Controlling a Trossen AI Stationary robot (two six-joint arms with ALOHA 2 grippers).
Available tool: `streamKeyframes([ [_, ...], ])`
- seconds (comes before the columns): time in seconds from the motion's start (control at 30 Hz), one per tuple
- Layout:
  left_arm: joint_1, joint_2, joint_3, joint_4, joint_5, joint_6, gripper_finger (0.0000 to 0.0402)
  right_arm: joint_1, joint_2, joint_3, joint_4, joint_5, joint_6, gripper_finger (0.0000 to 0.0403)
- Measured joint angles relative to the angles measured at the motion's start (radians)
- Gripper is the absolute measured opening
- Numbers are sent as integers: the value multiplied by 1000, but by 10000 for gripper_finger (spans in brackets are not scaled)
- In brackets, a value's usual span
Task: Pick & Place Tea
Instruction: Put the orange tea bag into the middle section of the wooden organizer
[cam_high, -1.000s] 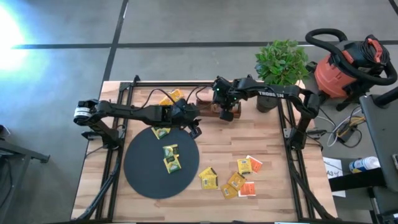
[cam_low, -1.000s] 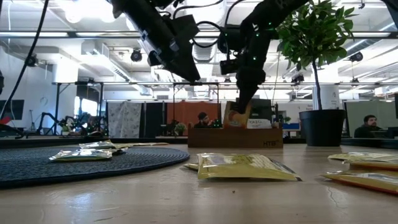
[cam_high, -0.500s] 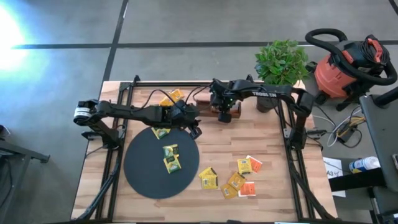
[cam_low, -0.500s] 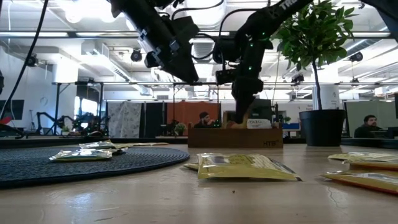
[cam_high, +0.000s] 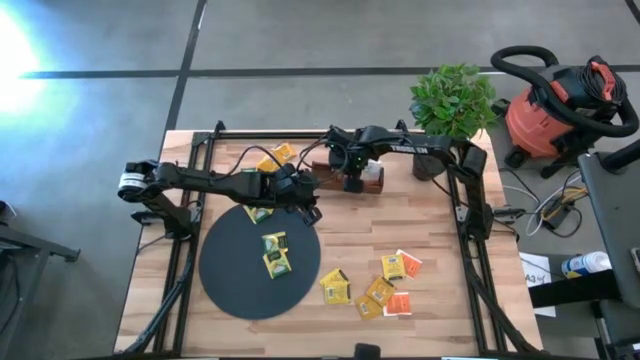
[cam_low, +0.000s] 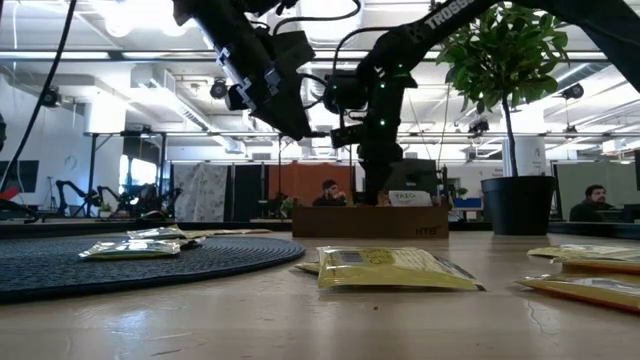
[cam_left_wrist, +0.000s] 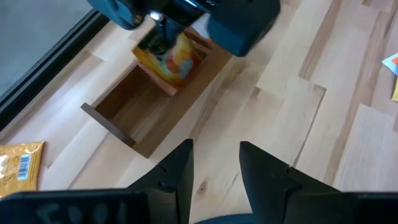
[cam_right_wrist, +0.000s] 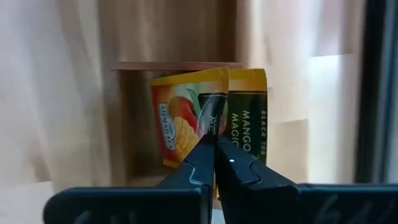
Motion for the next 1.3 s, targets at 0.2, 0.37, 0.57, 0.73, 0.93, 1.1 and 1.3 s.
streamKeyframes([
  [0.2, 0, 0, 0, -2, -34, 1, 124, 0, -24, 8, -5, 53, 4, 8],
  [0.37, 0, 0, 0, -1, -62, 11, 124, 0, -35, 10, -3, 48, 10, 8],
  [0.57, 0, 0, 0, -1, -62, 11, 124, -2, -32, 0, 8, 46, 35, 8],
  [0.73, -1, 0, 0, -1, -61, 7, 124, -2, -32, -4, 20, 40, 35, 9],
  [0.93, -1, 0, 0, -1, -60, 6, 124, -3, -32, -5, 20, -25, 36, 26],
  [1.1, -1, 0, 0, -1, -60, 6, 124, -3, -32, -5, 19, -23, 53, 71],
  [1.3, -2, 0, 0, -1, -60, 6, 124, -3, -57, -5, 19, 53, 53, 111],
])
